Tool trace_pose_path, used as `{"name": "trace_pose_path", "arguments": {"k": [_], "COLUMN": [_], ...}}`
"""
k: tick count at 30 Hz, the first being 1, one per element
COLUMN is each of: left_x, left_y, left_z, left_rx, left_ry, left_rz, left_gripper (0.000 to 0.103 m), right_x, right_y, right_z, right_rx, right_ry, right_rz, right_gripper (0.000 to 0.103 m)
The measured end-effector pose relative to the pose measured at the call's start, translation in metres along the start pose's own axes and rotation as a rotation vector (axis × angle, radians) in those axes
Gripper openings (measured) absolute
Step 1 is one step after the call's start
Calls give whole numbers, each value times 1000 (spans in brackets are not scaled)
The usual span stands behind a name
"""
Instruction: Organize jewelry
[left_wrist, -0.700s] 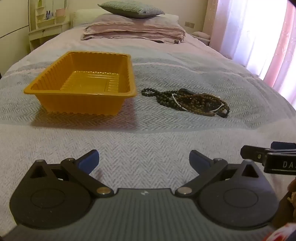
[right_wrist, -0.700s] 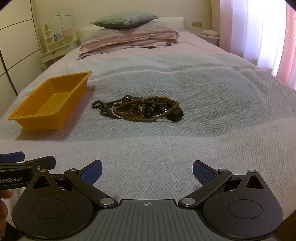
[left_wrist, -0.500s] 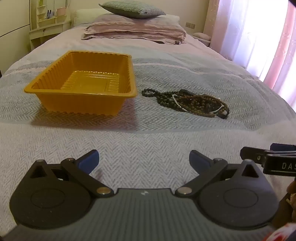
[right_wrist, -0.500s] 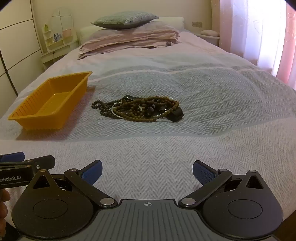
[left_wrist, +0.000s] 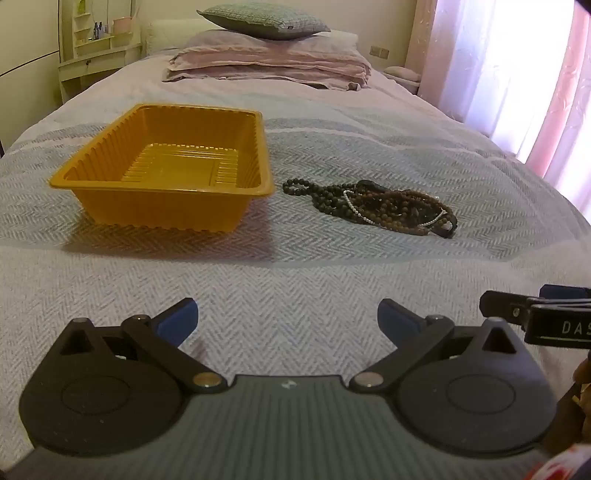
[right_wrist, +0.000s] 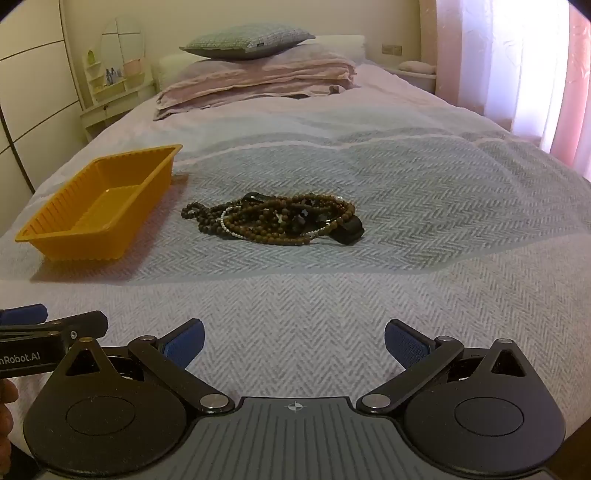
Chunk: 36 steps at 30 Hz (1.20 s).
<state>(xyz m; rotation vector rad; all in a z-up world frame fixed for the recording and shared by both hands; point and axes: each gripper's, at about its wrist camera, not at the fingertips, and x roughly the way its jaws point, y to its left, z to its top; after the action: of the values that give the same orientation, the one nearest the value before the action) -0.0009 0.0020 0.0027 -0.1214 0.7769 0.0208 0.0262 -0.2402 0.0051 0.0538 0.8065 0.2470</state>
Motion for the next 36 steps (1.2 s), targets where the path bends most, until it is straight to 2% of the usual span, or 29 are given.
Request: {"name": "trace_pose_path", "arguments": {"k": [36], "left_x": [0], "left_y": [-1], "left_z": [1], "left_rx": [2], "left_ry": [2], "left_rz": [-10], "left_gripper": [103], "right_x": [-1], "right_y": [2], "right_z": [3], "right_rx": [-8], "right_ry": [-6], "right_rz": [-1], "right_gripper": [103]}}
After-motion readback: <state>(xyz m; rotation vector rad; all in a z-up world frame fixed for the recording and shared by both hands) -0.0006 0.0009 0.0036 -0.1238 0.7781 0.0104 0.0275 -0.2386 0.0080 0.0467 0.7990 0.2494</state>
